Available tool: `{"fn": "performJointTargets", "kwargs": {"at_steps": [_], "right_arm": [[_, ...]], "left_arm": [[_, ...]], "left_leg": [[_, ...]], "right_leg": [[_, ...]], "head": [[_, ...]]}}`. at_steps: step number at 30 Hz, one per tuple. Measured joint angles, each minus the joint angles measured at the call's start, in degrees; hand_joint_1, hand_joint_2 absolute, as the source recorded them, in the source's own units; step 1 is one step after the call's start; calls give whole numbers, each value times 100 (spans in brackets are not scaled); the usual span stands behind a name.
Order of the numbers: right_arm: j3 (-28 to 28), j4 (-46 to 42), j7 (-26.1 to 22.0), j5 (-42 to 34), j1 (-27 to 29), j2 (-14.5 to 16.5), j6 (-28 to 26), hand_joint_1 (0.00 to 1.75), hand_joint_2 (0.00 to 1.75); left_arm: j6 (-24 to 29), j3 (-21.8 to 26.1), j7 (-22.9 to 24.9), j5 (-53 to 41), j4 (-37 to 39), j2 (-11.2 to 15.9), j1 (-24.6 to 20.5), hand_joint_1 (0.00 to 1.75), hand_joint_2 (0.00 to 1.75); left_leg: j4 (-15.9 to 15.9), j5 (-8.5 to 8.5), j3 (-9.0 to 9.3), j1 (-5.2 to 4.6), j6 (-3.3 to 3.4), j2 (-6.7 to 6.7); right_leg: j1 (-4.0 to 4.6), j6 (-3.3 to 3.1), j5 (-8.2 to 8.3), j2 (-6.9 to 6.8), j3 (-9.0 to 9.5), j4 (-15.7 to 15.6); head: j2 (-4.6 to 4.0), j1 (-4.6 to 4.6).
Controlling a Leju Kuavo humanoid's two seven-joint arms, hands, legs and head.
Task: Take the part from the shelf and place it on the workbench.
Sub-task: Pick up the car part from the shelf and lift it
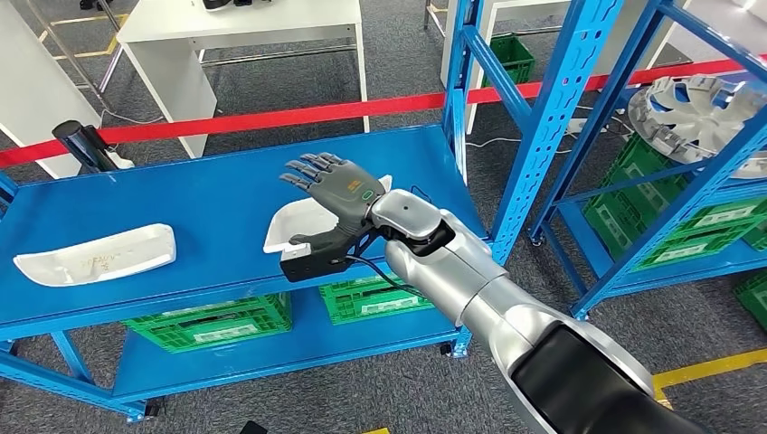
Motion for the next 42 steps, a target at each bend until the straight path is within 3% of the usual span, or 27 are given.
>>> {"fn": "performJointTargets", "kwargs": {"at_steps": [9,12,16,25,29,31,33,35,36,38,39,41,42], "right_arm": [[386,425,-3,98,109,30,209,0,0],[517,567,-49,161,170,29,96,0,0],[650,692,-208,128,208,4,66,0,0],[861,837,-166,98,252,-14,-14,0,0],[891,852,-161,84,249,9,-16,0,0],[901,859,-155,75,240,15,-18,0,0],[914,874,-139,70,251,5,-9,0,0],[921,897,-121,69,291,-13,3,0,0],[923,907,-117,68,305,-24,7,0,0],[932,918,-116,62,313,-43,8,0,0],[941,922,-118,58,312,-58,7,0,0],[969,929,-132,51,322,-84,1,0,0],[984,932,-139,49,327,-94,-1,0,0]], "left_arm": [[-97,0,-115,-27,2,-2,0,0,0],[-78,0,-138,-27,2,1,3,0,0],[-20,0,-136,-12,2,-20,4,0,0],[23,2,-111,17,7,-41,11,0,0],[23,2,-119,11,9,-54,10,0,0],[23,2,-128,4,9,-72,4,0,0],[30,2,-130,-1,9,-77,8,0,0],[67,2,-128,-1,10,-79,24,0,0],[94,2,-128,-1,10,-80,29,0,0],[136,2,-128,-6,10,-87,28,0,0],[152,2,-127,-10,8,-87,22,0,0],[179,2,-126,-19,5,-89,14,0,0],[193,2,-122,-22,5,-91,15,0,0]], "left_leg": [[11,-6,-2,-2,6,0],[14,4,-7,-26,93,-1],[-142,112,64,-18,27,-3],[-78,94,-3,-22,69,-3],[-155,153,52,-9,188,1],[-282,233,137,44,225,0],[-297,247,148,70,228,-22],[-262,220,141,101,189,-79],[-230,194,138,128,153,-120],[-121,102,127,196,49,-210],[-42,42,85,214,-16,-254],[62,-51,-5,225,-121,-328],[73,-71,-35,225,-162,-359]], "right_leg": [[-9,7,6,0,2,-11],[-42,63,47,-1,18,-64],[-2,9,99,-3,56,-163],[-14,45,127,-5,61,-173],[-29,141,149,-13,72,-223],[-21,177,-37,-20,-61,75],[-55,220,-375,-26,-410,826],[-106,272,-514,-28,-696,1383],[-134,302,-430,-28,-694,1355],[-210,391,-105,19,-374,707],[-240,430,-24,99,-203,386],[-256,407,-77,199,-58,142],[-241,348,-126,198,-70,179]], "head": [[0,1],[0,-2],[0,20],[0,26],[0,26],[0,38],[0,46],[0,46],[0,46],[0,47],[0,61],[0,70],[0,73]]}}
